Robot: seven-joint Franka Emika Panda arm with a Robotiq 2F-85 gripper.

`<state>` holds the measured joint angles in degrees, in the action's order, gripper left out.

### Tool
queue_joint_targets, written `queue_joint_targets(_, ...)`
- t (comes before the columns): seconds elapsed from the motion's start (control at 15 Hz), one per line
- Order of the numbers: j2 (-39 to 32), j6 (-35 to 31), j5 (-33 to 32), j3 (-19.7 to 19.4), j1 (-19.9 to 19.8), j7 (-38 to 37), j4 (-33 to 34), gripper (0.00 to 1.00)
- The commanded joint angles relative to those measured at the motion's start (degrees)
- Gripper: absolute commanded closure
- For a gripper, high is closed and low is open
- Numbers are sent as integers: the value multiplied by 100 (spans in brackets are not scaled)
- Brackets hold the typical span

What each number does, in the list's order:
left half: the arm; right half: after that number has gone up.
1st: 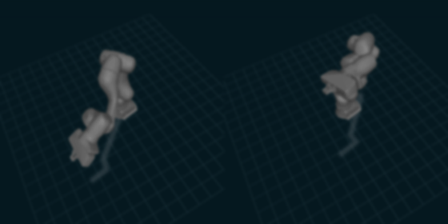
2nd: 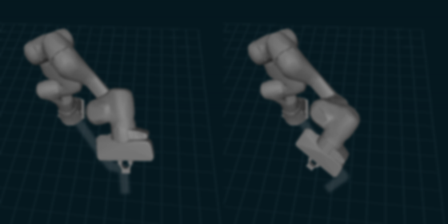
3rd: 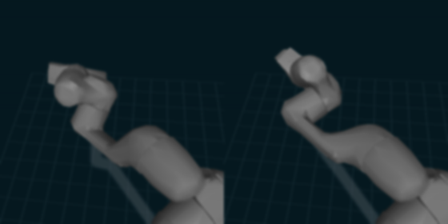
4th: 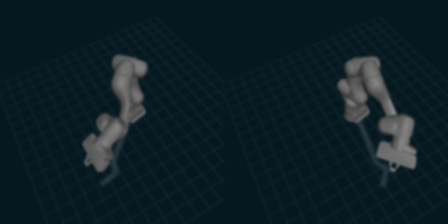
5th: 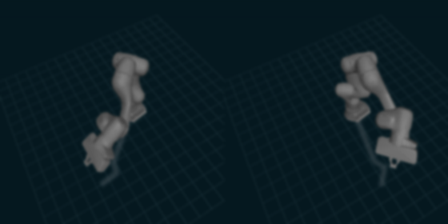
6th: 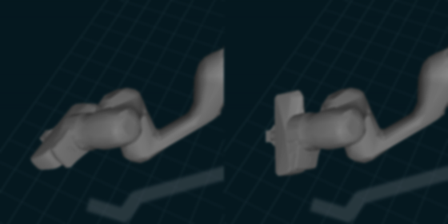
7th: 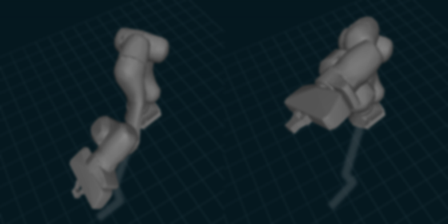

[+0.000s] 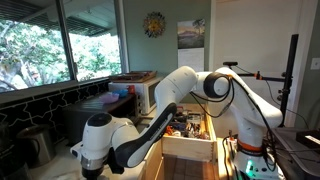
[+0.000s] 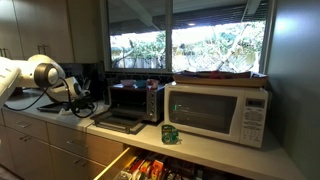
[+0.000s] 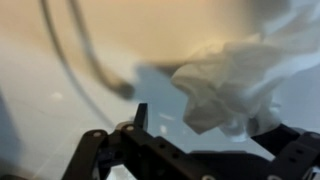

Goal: Put the white paper towel on the microwave on the counter

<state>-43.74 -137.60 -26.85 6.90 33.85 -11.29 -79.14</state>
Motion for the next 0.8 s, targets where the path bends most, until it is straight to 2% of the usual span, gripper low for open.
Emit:
queue_joint_targets(0.0, -11, -679, -496, -347, 208, -421, 66, 0)
queue_joint_targets(0.13, 138, -900, -628, -465, 254, -611, 29, 0)
queue_joint_targets(0.4, 483, -342, 75, -21, -38, -329, -81, 0)
queue_joint_targets(0.53, 706, -62, 95, -115, 24, -494, -124, 0)
queue_joint_targets(0.73, 1258, 117, 615, 281, -250, 82, -379, 0)
